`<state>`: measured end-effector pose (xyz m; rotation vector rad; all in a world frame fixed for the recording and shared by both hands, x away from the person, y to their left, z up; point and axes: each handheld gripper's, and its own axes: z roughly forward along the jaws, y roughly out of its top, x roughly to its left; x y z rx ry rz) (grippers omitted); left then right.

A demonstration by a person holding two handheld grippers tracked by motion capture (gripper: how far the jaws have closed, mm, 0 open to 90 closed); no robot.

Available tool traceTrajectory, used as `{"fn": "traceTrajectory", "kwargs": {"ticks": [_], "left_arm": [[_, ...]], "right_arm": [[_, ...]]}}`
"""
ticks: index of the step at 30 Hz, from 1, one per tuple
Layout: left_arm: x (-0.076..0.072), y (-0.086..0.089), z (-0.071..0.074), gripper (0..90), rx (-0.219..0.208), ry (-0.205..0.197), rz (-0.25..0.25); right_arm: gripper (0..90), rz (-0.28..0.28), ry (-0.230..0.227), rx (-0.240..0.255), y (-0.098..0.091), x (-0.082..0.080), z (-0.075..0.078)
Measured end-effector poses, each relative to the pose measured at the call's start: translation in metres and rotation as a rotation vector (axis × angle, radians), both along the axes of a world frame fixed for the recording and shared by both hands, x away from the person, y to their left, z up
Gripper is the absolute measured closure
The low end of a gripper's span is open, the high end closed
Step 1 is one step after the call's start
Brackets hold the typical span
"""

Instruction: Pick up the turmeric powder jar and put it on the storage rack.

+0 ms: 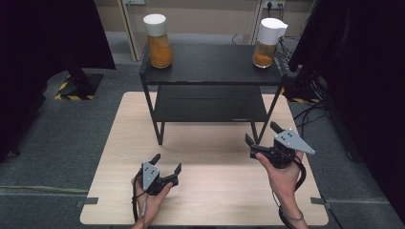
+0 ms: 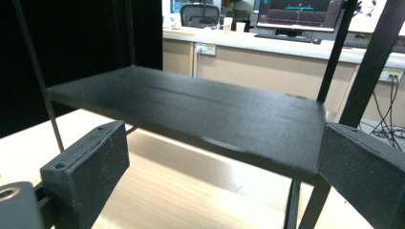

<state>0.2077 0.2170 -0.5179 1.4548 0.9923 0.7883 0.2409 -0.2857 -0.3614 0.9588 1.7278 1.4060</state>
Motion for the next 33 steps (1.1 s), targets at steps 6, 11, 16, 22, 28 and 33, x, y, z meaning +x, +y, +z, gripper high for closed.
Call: {"fn": "traceTrajectory", "kwargs": {"ticks": [6, 11, 16, 22, 28, 33], "left_arm": [[0.0, 0.0, 0.0, 11.1, -0.002, -0.001, 0.0], [0.0, 0.0, 0.0, 11.1, -0.001, -0.001, 0.0], [0.0, 0.0, 0.0, 11.1, -0.001, -0.001, 0.001], [0.0, 0.0, 0.0, 11.1, -0.001, -0.001, 0.002], [0.0, 0.0, 0.0, 11.1, -0.001, -0.001, 0.002], [0.0, 0.0, 0.0, 11.1, 0.0, -0.002, 0.002]], "right_arm": [[3.8, 0.009, 0.019, 0.005, -0.001, -0.003, -0.017], [3.8, 0.003, 0.04, 0.013, -0.006, -0.007, -0.029], [3.8, 0.0, 0.06, 0.018, -0.01, -0.011, -0.041], [3.8, -0.001, 0.089, 0.024, -0.015, -0.015, -0.057], [3.8, -0.004, 0.114, 0.027, -0.019, -0.021, -0.073], [3.8, 0.0, 0.137, 0.028, -0.021, -0.025, -0.084]]}}
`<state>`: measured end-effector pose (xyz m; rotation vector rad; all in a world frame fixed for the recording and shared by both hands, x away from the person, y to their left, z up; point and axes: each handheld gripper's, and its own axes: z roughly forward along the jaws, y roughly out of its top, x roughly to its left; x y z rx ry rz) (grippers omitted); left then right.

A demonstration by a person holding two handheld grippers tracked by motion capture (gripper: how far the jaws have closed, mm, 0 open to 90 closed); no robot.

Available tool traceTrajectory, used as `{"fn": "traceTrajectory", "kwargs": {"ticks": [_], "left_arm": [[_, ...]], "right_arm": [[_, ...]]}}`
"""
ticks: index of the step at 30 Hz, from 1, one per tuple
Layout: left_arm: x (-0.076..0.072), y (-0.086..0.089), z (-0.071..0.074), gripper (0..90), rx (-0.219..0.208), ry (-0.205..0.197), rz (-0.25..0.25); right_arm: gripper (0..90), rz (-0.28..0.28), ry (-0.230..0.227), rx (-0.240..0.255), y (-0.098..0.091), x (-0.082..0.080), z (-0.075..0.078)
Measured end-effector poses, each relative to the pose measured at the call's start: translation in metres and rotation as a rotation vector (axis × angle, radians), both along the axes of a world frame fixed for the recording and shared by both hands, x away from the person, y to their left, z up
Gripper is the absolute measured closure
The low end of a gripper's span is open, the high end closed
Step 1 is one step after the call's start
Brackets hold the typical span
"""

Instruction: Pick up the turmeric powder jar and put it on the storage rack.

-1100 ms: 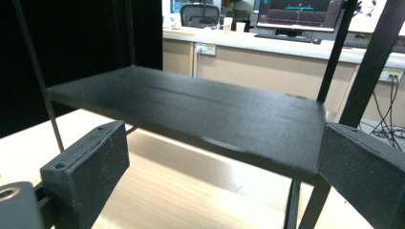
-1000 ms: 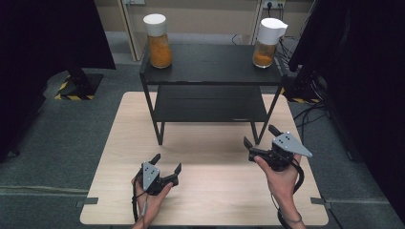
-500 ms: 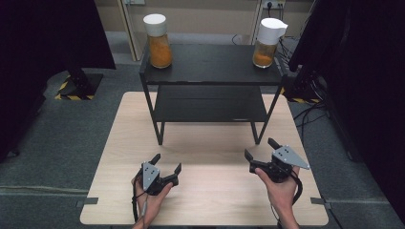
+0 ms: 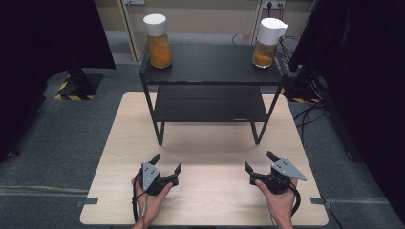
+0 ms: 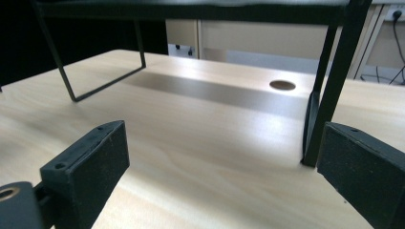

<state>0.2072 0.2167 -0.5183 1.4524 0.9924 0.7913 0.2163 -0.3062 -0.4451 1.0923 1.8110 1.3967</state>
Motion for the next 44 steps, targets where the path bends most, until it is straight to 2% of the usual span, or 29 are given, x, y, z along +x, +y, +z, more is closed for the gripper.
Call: {"fn": "traceTrajectory", "kwargs": {"ticks": [8, 14, 23, 34, 44], "left_arm": [[0.0, 0.0, 0.0, 11.1, -0.001, 0.0, -0.001], [0.0, 0.0, 0.0, 11.1, -0.001, -0.002, -0.001], [0.0, 0.001, 0.0, 11.1, -0.002, 0.001, -0.002], [0.0, 0.001, 0.0, 11.1, -0.003, 0.001, -0.002], [0.001, 0.0, 0.0, 11.1, 0.0, 0.003, -0.004]], "right_arm": [[3.8, -0.004, 0.032, -0.001, 0.0, -0.006, -0.015], [3.8, -0.009, 0.036, -0.007, 0.001, -0.011, -0.025], [4.0, -0.003, 0.05, -0.028, 0.003, -0.011, -0.032], [4.3, 0.007, 0.047, -0.058, 0.006, -0.012, -0.031], [4.2, 0.011, 0.054, -0.049, 0.004, -0.011, -0.031]]}}
